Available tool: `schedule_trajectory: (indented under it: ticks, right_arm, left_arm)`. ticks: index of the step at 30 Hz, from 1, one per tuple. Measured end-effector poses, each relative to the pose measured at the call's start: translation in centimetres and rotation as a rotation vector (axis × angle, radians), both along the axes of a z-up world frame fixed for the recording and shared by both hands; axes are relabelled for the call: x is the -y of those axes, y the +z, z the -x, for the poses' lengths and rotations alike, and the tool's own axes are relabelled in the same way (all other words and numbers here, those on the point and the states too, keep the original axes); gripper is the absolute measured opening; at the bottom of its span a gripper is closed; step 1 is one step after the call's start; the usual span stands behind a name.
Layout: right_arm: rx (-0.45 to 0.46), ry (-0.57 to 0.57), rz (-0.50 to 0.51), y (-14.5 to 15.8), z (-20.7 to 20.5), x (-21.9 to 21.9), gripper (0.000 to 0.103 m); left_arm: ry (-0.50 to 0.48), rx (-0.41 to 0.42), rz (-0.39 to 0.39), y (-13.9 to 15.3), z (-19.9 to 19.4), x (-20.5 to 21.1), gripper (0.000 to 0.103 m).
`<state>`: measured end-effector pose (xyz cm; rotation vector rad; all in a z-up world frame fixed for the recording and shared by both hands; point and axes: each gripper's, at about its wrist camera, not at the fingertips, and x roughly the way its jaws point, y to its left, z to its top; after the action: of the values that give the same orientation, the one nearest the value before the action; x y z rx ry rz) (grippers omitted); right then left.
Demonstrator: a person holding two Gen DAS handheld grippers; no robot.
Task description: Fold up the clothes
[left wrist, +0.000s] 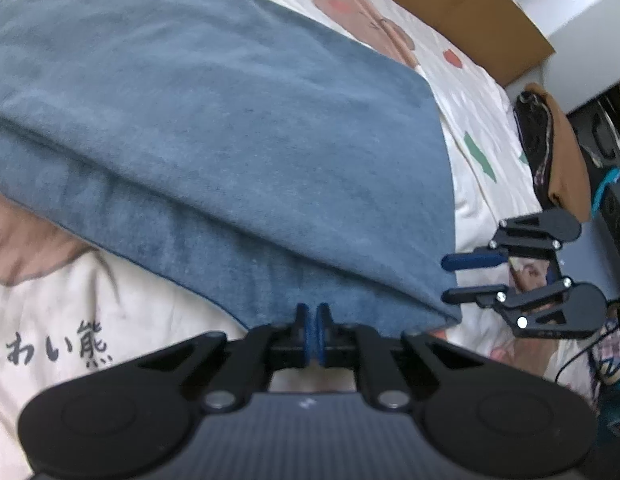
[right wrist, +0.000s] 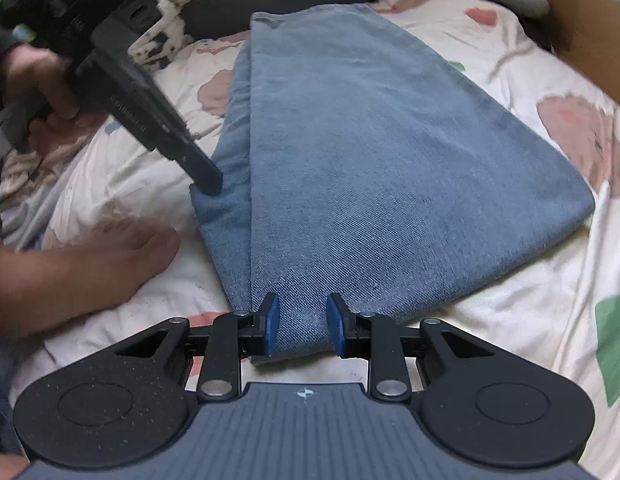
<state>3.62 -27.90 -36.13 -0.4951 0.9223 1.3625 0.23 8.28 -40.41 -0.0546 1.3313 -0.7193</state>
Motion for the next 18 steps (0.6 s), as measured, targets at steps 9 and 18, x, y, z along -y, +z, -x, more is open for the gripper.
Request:
schedule_trajectory:
  ticks: [9,18]
  right_arm:
    - [-0.161,-0.286,-0.019,0.3,-4.1,2.8,0.031]
    - [-0.368,-0.569,-0.067,-2.1,-8.0,4.3,0.043]
  left_arm:
    - [0.138,0.093,0.055,2.6,-2.3,-2.6,0.043]
    - [0.337,0.045,0.083,0.9,-4.0,-5.4,0.072]
